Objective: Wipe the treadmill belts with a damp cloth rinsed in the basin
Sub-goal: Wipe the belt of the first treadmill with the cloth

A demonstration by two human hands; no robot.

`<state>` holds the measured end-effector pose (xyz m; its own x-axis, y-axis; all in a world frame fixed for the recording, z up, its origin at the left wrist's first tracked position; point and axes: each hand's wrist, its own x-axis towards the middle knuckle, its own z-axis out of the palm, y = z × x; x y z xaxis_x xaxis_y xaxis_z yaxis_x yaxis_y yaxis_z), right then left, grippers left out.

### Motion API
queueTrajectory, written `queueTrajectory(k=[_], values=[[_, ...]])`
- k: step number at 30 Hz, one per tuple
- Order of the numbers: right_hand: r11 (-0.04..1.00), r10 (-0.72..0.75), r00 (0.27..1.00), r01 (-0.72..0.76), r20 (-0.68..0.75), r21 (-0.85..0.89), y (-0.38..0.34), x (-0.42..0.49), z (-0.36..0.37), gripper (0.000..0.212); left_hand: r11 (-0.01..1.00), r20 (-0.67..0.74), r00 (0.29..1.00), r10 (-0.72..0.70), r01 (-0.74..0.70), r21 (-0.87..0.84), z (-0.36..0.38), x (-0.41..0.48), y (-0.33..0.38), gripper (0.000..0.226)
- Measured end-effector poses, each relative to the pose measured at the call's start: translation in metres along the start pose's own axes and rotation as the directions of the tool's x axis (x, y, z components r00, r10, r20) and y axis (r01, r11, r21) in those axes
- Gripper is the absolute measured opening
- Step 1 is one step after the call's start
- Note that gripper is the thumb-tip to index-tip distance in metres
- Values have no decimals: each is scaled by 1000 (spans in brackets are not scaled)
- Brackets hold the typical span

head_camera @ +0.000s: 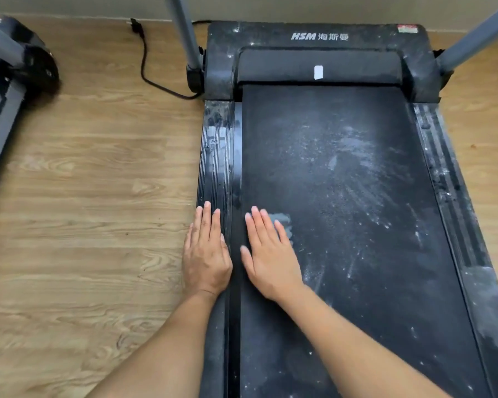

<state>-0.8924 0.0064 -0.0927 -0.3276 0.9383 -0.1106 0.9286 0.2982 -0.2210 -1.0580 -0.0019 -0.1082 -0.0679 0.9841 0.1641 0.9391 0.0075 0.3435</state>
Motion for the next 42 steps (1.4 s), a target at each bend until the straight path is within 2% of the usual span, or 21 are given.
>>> queueTrajectory(k=[3,5,8,12,14,16,21,24,26,28,31,33,36,40,42], values=[[991,129,992,-129,16,22,19,89,-17,72,1000,22,1000,0,-1,19,-1,0,1,59],[985,168,986,-169,9,39,20,102,-19,75,999,34,999,-12,10,35,-2,1,2,59],[984,166,986,-164,-15,70,4,35,-11,75,998,45,998,-39,37,46,-7,3,7,60],[989,137,990,-139,43,51,-19,-127,2,78,977,73,977,-200,194,85,-14,12,29,60],[991,128,991,-129,49,25,-8,-144,4,78,967,65,968,-242,236,91,-12,14,37,61],[991,134,989,-134,57,3,13,-100,2,79,966,54,968,-244,238,102,-7,14,37,63],[963,271,963,-271,-4,15,76,77,-35,85,966,23,968,-248,246,80,-3,13,35,68],[958,286,958,-286,30,5,91,106,-46,86,964,38,967,-253,249,94,-5,14,37,70],[964,261,965,-262,29,36,79,63,-42,87,962,54,964,-260,254,96,-8,15,38,70],[968,244,970,-245,13,51,52,-19,-28,89,962,61,963,-262,256,95,-8,16,39,70],[967,253,966,-251,56,-29,12,-152,-3,96,960,69,959,-273,267,88,-9,15,40,70],[971,241,963,-237,121,-45,10,-175,4,96,959,70,959,-275,268,90,-9,16,40,70],[984,178,980,-178,86,-13,42,-104,-11,91,960,72,959,-272,266,88,-10,17,41,70],[952,304,952,-305,28,26,99,52,-46,92,961,74,960,-269,262,90,-9,16,40,71],[946,323,945,-323,45,8,120,86,-53,91,962,75,961,-266,259,91,-9,16,39,71]])
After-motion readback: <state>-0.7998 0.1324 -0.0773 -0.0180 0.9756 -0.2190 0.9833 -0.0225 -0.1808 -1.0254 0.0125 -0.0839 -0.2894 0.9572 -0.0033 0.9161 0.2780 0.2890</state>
